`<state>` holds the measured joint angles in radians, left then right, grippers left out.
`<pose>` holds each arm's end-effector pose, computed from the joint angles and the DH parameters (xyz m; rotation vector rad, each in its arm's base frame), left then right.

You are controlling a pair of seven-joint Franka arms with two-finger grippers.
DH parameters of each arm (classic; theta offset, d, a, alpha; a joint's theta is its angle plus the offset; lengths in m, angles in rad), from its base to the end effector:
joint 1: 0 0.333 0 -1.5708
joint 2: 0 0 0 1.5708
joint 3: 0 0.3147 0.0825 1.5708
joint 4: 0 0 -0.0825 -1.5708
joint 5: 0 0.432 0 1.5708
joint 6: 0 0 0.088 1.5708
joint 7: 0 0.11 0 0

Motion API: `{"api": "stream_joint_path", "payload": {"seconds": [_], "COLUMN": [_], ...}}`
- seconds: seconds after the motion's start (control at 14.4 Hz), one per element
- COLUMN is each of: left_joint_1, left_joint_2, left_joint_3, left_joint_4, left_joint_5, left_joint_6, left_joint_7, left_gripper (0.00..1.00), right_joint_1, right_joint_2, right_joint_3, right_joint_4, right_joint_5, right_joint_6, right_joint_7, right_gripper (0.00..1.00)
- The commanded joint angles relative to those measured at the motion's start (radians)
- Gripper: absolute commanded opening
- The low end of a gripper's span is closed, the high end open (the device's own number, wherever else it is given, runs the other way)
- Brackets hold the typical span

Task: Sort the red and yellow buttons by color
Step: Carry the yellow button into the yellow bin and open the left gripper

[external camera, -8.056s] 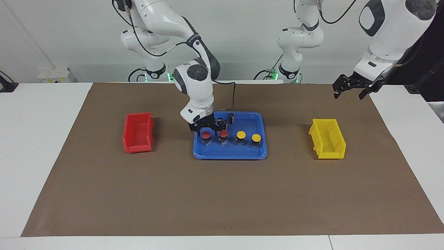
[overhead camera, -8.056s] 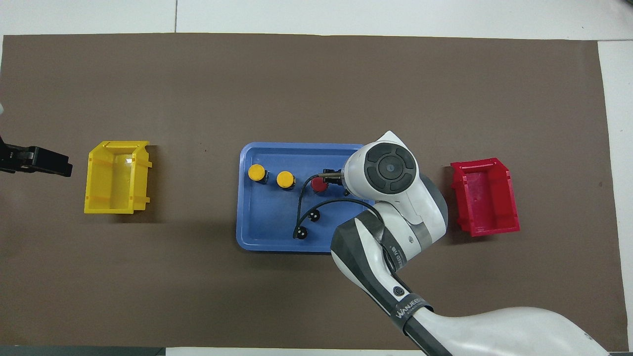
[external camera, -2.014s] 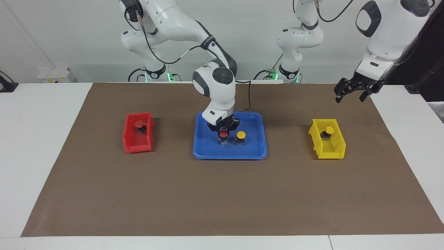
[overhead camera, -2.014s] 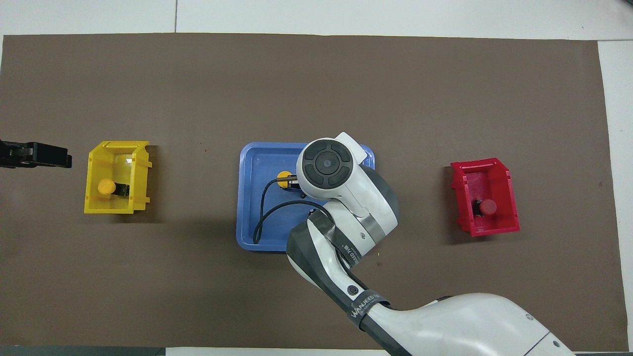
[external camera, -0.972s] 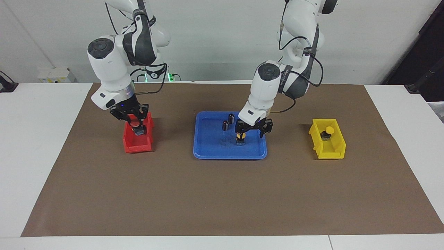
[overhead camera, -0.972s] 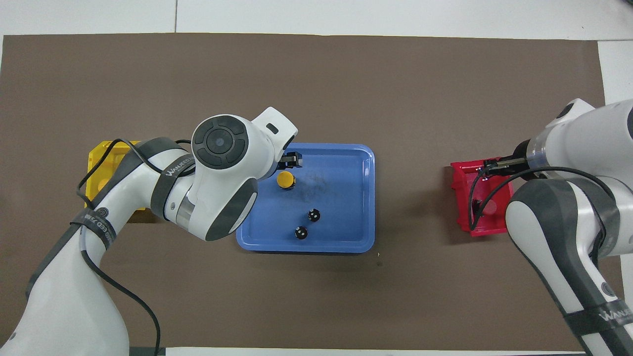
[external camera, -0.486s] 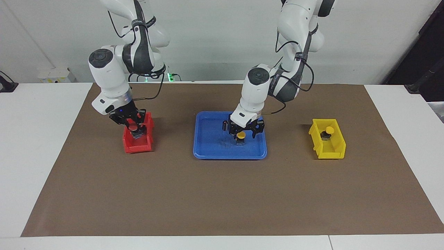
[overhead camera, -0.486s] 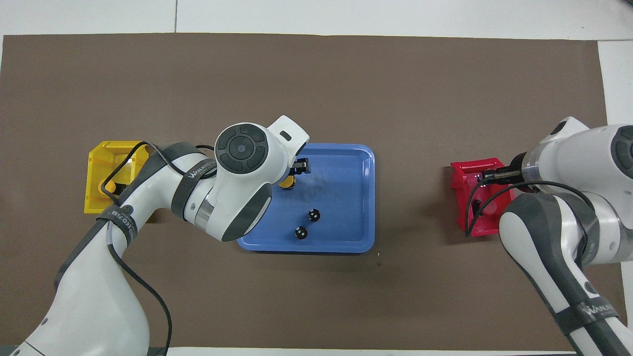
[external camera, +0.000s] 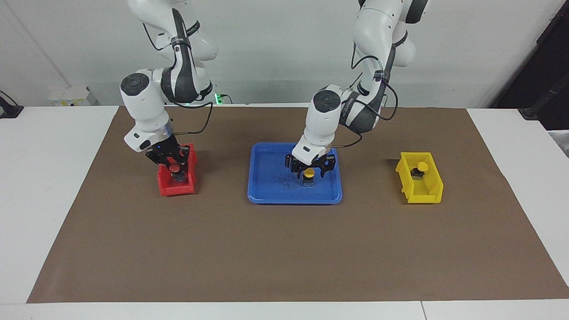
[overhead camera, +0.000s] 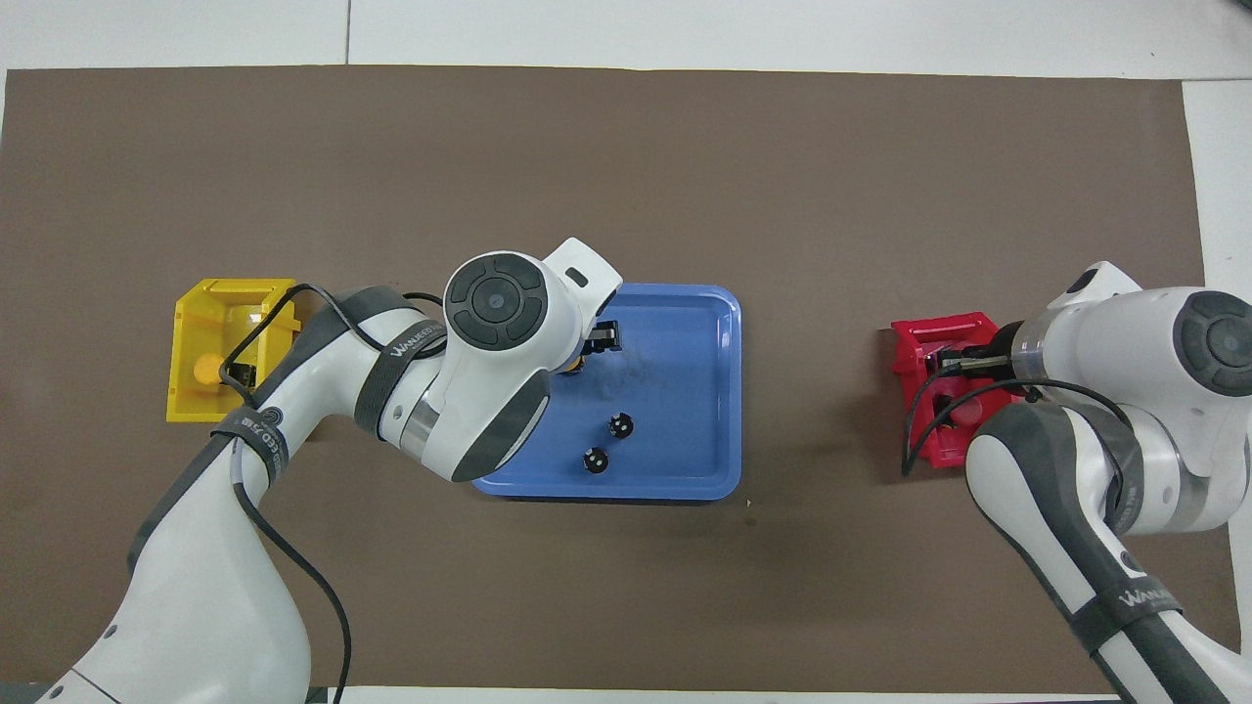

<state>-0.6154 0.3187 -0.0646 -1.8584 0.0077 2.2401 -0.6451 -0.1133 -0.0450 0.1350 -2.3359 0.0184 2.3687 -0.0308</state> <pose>0.5253 -0.4219 0.3238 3.0903 -0.0550 0.0644 0.5436 0.0119 0.3252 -3.1317 -0.0625 -0.1214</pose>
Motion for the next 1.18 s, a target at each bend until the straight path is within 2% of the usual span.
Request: {"api": "stream_joint_path", "payload": {"seconds": [0.0, 0.07, 0.14, 0.21, 0.35, 0.49, 0.62, 0.69, 0.83, 0.97, 1.11], "left_joint_1": [-0.020, -0.020, -0.020, -0.018, -0.014, -0.004, 0.005, 0.025, 0.107, 0.225, 0.324], "left_joint_2": [-0.003, -0.003, -0.004, -0.004, -0.003, -0.001, -0.016, -0.030, -0.067, -0.104, -0.116], "left_joint_3": [0.016, 0.016, 0.016, 0.016, 0.016, 0.017, 0.028, 0.037, 0.045, 0.046, 0.048], "left_joint_4": [-0.002, -0.002, -0.002, -0.002, 0.008, 0.036, 0.092, 0.132, 0.162, 0.166, 0.188], "left_joint_5": [-0.008, -0.008, -0.008, -0.008, -0.017, -0.037, -0.037, -0.032, -0.025, -0.025, -0.023], "left_joint_6": [-0.022, -0.033, -0.049, -0.047, -0.048, -0.059, -0.146, -0.216, -0.296, -0.339, -0.376], "left_joint_7": [-0.014, -0.031, -0.080, -0.100, -0.108, -0.139, -0.139, -0.130, -0.070, 0.103, 0.250], "left_gripper": [0.85, 0.66, 0.17, 0.09, 0.02, 0.02, 0.02, 0.01, 0.01, 0.01, 0.01], "right_joint_1": [-0.020, -0.020, -0.023, -0.029, -0.032, -0.046, -0.045, -0.045, -0.045, -0.045, -0.045], "right_joint_2": [0.001, 0.001, 0.002, 0.004, 0.004, 0.002, 0.002, 0.002, 0.001, 0.002, 0.004], "right_joint_3": [0.011, 0.011, 0.009, 0.009, 0.009, 0.009, 0.011, 0.011, 0.009, 0.011, 0.011], "right_joint_4": [-0.036, -0.037, -0.039, -0.049, -0.065, -0.068, -0.069, -0.069, -0.069, -0.063, -0.045], "right_joint_5": [0.024, 0.025, 0.025, 0.025, 0.025, 0.025, 0.025, 0.025, 0.025, 0.023, 0.023], "right_joint_6": [0.053, 0.055, 0.057, 0.075, 0.092, 0.090, 0.089, 0.089, 0.087, 0.083, 0.063], "right_joint_7": [-0.056, -0.070, -0.080, -0.081, -0.090, -0.127, -0.129, -0.127, -0.127, -0.133, -0.155], "right_gripper": [0.18, 0.18, 0.19, 0.19, 0.20, 0.28, 0.36, 0.36, 0.40, 0.53, 0.54]}}
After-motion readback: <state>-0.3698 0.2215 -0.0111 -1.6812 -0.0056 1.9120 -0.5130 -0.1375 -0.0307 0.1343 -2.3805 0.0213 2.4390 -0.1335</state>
